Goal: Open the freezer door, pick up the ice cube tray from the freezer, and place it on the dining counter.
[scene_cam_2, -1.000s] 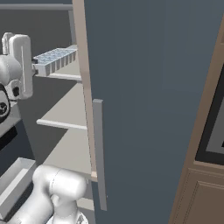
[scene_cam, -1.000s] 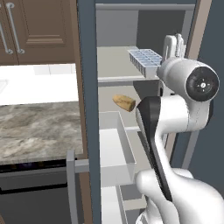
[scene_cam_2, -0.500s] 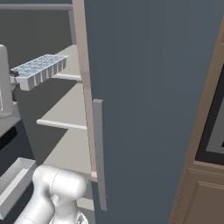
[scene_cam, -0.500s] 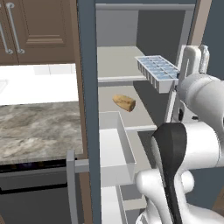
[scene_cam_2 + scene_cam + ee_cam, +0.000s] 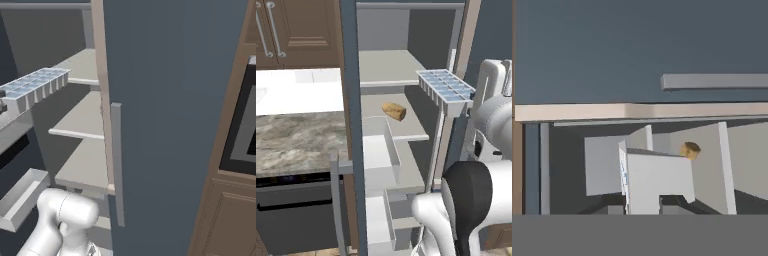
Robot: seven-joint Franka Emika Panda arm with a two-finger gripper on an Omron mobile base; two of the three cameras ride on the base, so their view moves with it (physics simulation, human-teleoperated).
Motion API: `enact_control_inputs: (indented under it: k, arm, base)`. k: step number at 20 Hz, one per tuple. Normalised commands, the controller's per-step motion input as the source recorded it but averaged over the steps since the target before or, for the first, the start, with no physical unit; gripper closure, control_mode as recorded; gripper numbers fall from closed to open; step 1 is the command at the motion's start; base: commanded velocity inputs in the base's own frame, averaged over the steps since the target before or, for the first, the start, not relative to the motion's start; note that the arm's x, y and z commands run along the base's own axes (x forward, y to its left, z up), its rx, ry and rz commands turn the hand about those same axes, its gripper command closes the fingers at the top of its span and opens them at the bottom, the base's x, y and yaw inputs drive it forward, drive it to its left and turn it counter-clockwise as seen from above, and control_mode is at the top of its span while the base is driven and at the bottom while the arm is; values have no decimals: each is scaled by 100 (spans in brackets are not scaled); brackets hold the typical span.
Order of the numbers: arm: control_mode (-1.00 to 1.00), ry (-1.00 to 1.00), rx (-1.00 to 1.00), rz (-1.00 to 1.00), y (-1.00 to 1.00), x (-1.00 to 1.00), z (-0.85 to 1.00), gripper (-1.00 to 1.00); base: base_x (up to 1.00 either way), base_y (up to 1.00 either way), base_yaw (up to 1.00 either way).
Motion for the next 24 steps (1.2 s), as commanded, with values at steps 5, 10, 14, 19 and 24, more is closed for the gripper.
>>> enact_control_inputs:
  k: [5,10,14,19,24]
  arm:
    - [100,0,0,0,0,0,0,100]
    - [100,0,0,0,0,0,0,100]
    - [100,0,0,0,0,0,0,100]
    - [100,0,0,0,0,0,0,100]
    - [100,0,0,0,0,0,0,100]
  base:
    - [-99,-43,-13]
    - [-87,-43,-39]
    - [-54,-44,-62]
    - [-30,-24,-74]
    - [-1,-7,-88]
